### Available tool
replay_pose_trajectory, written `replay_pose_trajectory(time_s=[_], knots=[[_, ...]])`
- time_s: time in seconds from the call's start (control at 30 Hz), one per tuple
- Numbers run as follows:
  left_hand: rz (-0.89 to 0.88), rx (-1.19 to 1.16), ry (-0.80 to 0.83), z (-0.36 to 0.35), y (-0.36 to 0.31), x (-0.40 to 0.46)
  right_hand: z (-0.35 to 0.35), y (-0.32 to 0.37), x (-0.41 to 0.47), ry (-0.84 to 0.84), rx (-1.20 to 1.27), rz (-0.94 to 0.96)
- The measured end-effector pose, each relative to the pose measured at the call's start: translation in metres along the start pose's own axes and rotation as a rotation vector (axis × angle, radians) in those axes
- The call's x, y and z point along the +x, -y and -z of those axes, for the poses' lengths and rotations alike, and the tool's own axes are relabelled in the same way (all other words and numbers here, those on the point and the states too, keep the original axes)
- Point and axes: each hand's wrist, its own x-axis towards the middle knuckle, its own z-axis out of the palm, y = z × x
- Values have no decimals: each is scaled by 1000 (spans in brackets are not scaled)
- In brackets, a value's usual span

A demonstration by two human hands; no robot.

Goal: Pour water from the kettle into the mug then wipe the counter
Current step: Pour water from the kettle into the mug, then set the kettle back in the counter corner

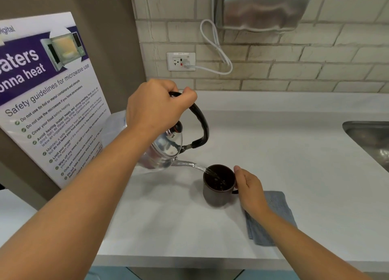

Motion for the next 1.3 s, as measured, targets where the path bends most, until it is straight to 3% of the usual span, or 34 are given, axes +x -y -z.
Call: replay_pose_trajectory(time_s=[0.67,1.03,1.3], knots=[[315,-406,-5,-8,42,-14,-1,2,-2,4,30,-15],[716,-710,-90,-14,69,-6,10,7,3,75,-82,11],[763,-843,-229,-39,80,29,37,74,53,-24,-184,112]])
